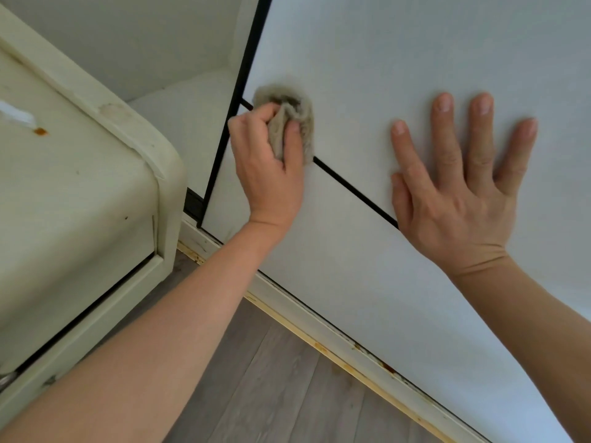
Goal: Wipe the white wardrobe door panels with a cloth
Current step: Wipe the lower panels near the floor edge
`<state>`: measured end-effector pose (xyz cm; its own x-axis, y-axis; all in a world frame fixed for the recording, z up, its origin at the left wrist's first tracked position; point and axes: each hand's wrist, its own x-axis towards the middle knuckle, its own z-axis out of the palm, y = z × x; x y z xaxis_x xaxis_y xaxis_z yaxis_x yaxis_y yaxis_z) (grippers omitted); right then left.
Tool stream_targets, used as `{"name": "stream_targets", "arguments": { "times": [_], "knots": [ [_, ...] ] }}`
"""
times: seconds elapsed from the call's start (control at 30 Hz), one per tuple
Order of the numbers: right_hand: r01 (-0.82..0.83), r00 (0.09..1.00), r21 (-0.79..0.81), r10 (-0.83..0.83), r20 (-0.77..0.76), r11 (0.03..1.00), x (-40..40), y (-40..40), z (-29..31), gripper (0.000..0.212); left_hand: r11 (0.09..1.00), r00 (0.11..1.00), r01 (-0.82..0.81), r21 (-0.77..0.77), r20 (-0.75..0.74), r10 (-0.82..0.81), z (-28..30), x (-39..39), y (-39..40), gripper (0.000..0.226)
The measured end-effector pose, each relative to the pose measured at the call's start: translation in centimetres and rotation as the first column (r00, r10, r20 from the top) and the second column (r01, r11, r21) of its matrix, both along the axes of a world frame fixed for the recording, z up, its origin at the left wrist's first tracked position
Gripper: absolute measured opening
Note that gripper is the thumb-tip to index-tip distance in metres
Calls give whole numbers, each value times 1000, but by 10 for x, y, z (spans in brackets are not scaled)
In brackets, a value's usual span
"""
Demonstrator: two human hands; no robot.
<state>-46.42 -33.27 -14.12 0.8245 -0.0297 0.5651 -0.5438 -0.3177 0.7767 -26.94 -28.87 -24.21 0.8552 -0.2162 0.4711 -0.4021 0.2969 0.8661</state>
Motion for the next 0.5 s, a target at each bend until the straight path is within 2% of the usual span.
{"name": "stream_targets", "arguments": {
  "times": [0.07,0.13,0.2,0.27,0.33,0.37,0.43,0.5],
  "knots": [
    [3,1000,-3,-3,3,1000,2,-1,1,70,999,997,-28,44,-66,31,-38,2,0,32],
    [6,1000,-8,-6,-1,1000,4,-1,-1,70,976,956,9,217,-288,55,-109,2,5,33],
    [7,1000,-20,-7,-1,1000,4,-1,0,70,897,856,170,408,-513,71,-183,6,15,29],
    [13,1000,-28,-13,0,1000,7,-1,0,69,814,719,371,447,-693,53,-230,17,23,19],
    [14,1000,-30,-14,1,999,11,0,1,67,766,664,429,479,-742,92,-235,17,23,14],
    [16,1000,-29,-16,2,999,12,0,1,67,784,670,400,475,-735,104,-228,11,20,15],
    [23,1000,-20,-23,1,1000,13,1,0,66,839,746,334,430,-664,44,-186,-16,23,16],
    [23,1000,-29,-23,7,999,15,2,1,65,882,827,321,345,-556,-84,-142,-50,28,12]
  ]
}}
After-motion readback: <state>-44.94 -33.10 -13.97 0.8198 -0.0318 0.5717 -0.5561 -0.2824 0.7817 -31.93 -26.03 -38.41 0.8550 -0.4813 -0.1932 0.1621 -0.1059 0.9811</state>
